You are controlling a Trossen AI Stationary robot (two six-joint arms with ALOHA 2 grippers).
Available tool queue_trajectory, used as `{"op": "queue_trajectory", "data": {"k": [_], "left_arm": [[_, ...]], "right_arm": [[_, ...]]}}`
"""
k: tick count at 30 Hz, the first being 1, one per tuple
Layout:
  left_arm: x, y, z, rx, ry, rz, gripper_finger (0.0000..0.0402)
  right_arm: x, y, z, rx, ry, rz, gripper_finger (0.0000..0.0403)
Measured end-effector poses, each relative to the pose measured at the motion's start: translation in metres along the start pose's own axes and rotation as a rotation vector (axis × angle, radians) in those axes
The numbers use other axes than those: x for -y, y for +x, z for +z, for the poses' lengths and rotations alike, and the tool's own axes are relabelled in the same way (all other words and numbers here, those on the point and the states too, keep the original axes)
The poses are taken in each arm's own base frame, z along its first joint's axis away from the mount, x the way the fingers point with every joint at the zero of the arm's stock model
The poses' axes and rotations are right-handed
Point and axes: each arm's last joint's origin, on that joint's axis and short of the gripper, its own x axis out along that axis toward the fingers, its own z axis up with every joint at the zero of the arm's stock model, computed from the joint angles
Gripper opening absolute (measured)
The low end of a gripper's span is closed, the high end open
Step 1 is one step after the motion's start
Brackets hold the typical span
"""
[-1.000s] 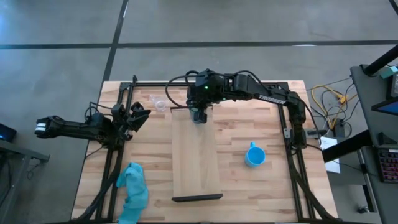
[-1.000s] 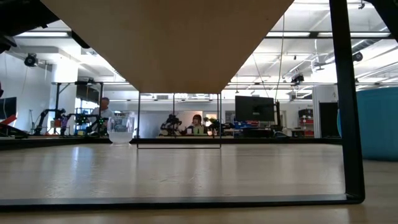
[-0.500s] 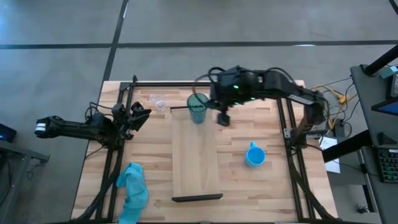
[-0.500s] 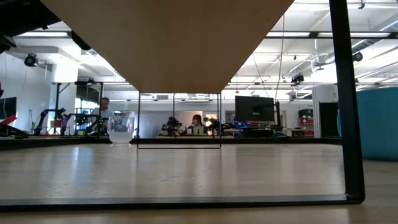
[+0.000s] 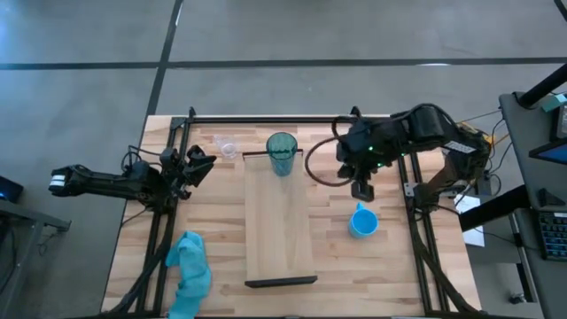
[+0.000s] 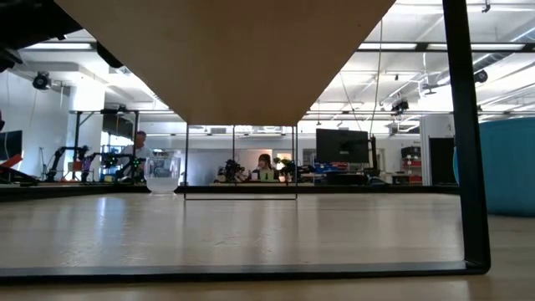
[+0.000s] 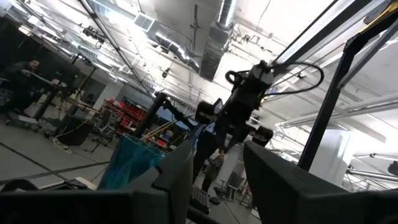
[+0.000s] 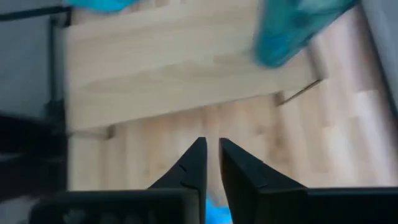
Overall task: Stack small to large cups/mugs on shelf
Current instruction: Put the light blue mug on the shelf
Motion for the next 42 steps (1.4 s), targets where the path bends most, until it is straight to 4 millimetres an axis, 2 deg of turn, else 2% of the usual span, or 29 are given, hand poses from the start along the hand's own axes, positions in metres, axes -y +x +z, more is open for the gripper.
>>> {"op": "queue_trajectory", "data": {"k": [5,12,14,20,22,24,27,33,38,42], "left_arm": [[0.000,0.000,0.000,0.000,0.000,-0.001,0.0129],[0.000,0.000,0.000,-0.001,0.000,0.000,0.0129],[0.000,0.000,0.000,-0.001,0.000,0.000,0.0129],[0.000,0.000,0.000,-0.001,0.000,0.000,0.0129],[0.000,0.000,0.000,-0.002,0.001,0.000,0.0129],[0.000,0.000,-0.001,-0.002,0.001,0.000,0.0129],[-0.002,-0.001,-0.003,-0.011,0.003,0.004,0.0129],[-0.002,-0.002,-0.004,-0.015,0.002,0.004,0.0129],[-0.002,-0.002,-0.004,-0.019,0.001,-0.010,0.0129],[-0.002,-0.002,-0.004,-0.022,0.001,-0.010,0.0129]], "right_arm": [[-0.008,0.016,-0.005,-0.099,0.033,0.145,0.0073],[-0.005,0.053,-0.019,-0.249,0.051,0.064,0.0116],[-0.003,0.067,-0.024,-0.305,0.140,0.017,0.0121],[0.001,0.112,-0.050,-0.493,0.603,-0.160,0.0123],[0.002,0.125,-0.061,-0.544,0.674,-0.216,0.0122],[0.001,0.137,-0.071,-0.593,0.641,-0.235,0.0121],[0.000,0.152,-0.088,-0.682,0.501,-0.234,0.0116],[0.002,0.173,-0.117,-0.821,0.246,-0.218,0.0104],[0.007,0.181,-0.134,-0.888,0.239,-0.250,0.0096],[0.008,0.187,-0.139,-0.893,0.264,-0.256,0.0093]]}}
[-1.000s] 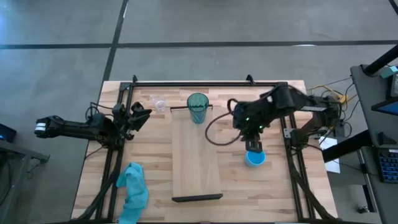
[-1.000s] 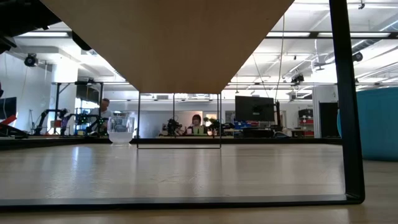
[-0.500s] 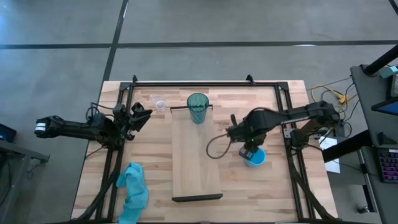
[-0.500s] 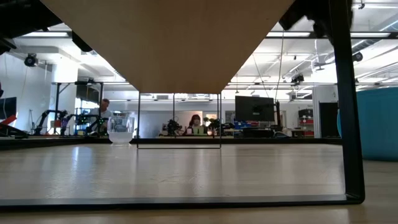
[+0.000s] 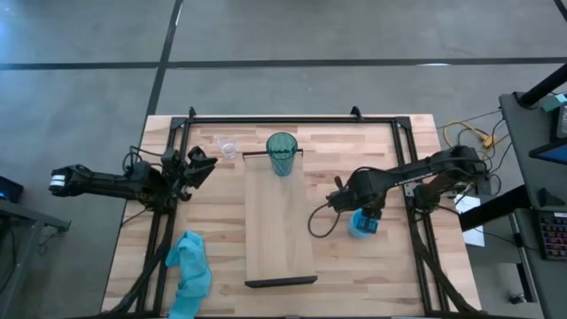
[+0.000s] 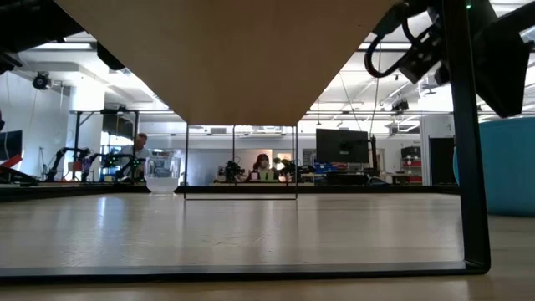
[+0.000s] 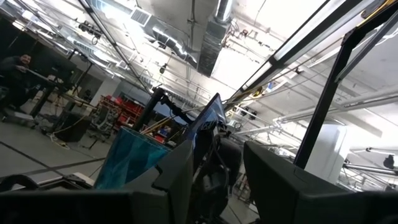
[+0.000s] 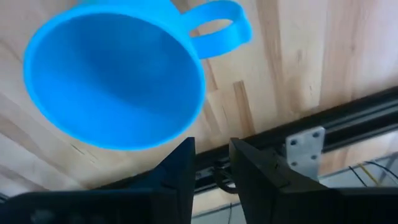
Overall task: Stack small to large cups/mugs on shelf
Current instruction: Put the light blue mug on the shelf
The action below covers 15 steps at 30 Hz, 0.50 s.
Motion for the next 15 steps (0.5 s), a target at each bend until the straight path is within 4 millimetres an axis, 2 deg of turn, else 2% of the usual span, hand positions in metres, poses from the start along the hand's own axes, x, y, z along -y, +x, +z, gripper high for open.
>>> {"op": "queue_trajectory", "data": {"k": [6,15], "left_arm": [[0.000,0.000,0.000,0.002,-0.001,-0.001,0.0129],[0.001,0.001,0.003,0.014,-0.005,-0.006,0.0129]], "right_arm": [[-0.005,0.007,0.007,0.043,-0.004,0.077,0.0092],[-0.003,0.019,0.007,0.030,0.021,0.045,0.0089]]}}
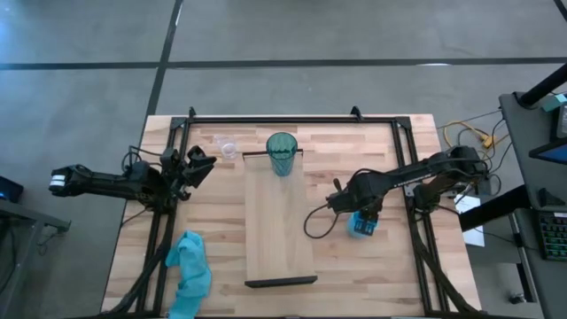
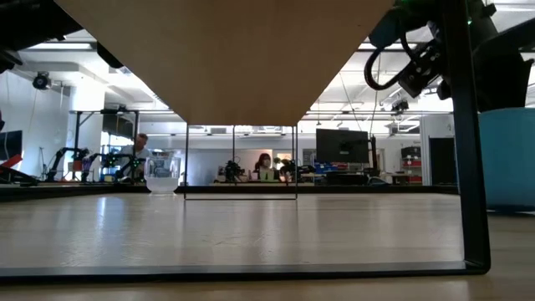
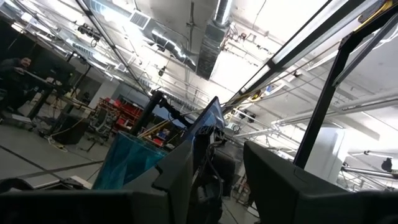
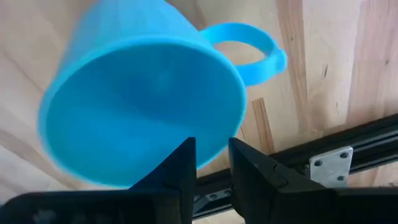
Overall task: Stack small to large cups/mugs on shelf
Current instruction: Put the light blue mug on the shelf
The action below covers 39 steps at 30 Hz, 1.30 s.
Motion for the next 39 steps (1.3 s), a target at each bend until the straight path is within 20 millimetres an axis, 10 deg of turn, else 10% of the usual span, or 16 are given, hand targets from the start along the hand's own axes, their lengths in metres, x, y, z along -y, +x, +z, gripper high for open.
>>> {"op": "queue_trajectory", "data": {"k": [8,28,39], "left_arm": [[0.000,0.000,0.000,0.003,0.000,-0.001,0.0129],[0.000,0.000,0.000,0.003,0.001,0.000,0.0129],[-0.001,0.000,-0.001,-0.003,0.002,0.002,0.0129]], "right_arm": [[0.000,0.001,0.000,-0.003,0.041,-0.006,0.0079],[-0.015,-0.068,0.002,0.143,-0.169,0.254,0.0078],[-0.024,-0.045,0.007,0.088,-0.027,0.242,0.0081]]}}
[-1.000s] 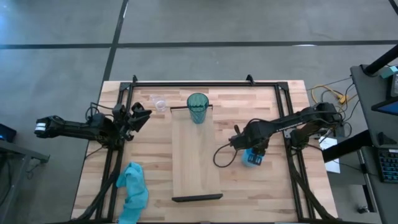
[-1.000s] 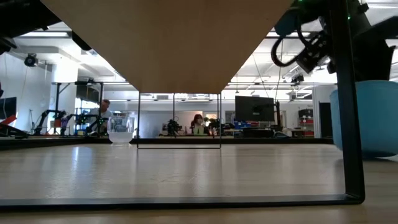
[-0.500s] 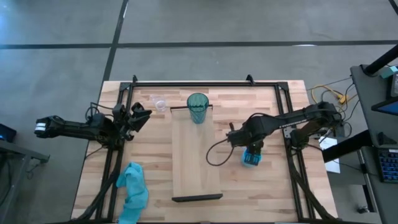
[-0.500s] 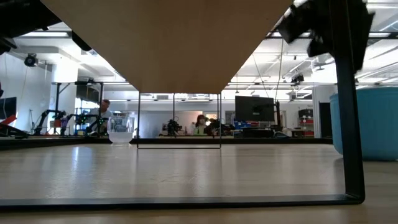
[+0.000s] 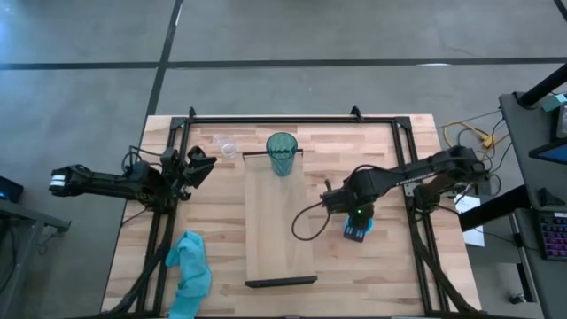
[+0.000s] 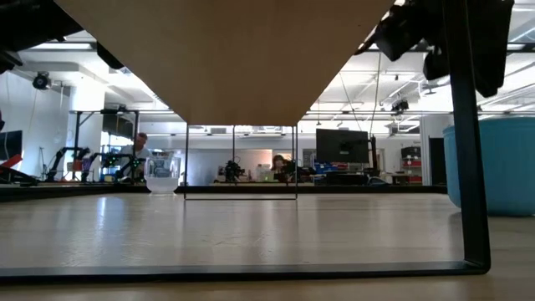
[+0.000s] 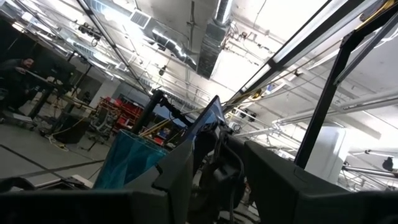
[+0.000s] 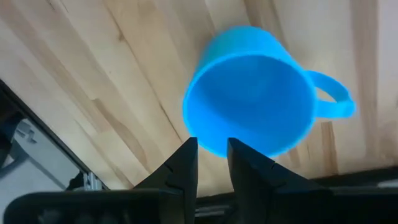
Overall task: Stack small to large cups/mugs on shelf
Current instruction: Put the light blue mug on the shelf
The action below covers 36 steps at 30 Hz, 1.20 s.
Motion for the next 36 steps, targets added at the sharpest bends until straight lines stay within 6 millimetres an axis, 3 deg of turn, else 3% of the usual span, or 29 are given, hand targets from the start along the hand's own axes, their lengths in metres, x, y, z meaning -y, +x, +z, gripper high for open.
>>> {"op": "queue_trajectory", "data": {"k": [8,21,36], "left_arm": [[0.000,0.000,0.000,0.001,0.000,-0.001,0.0129],[0.001,0.001,0.001,0.003,-0.001,-0.005,0.0129],[0.001,-0.001,0.001,0.004,-0.001,-0.012,0.0129]], "right_arm": [[-0.014,0.005,0.006,0.088,-0.061,0.054,0.0082],[-0.015,0.027,0.020,0.058,-0.030,-0.039,0.0082],[-0.014,0.033,0.023,0.061,0.016,-0.070,0.0082]]}}
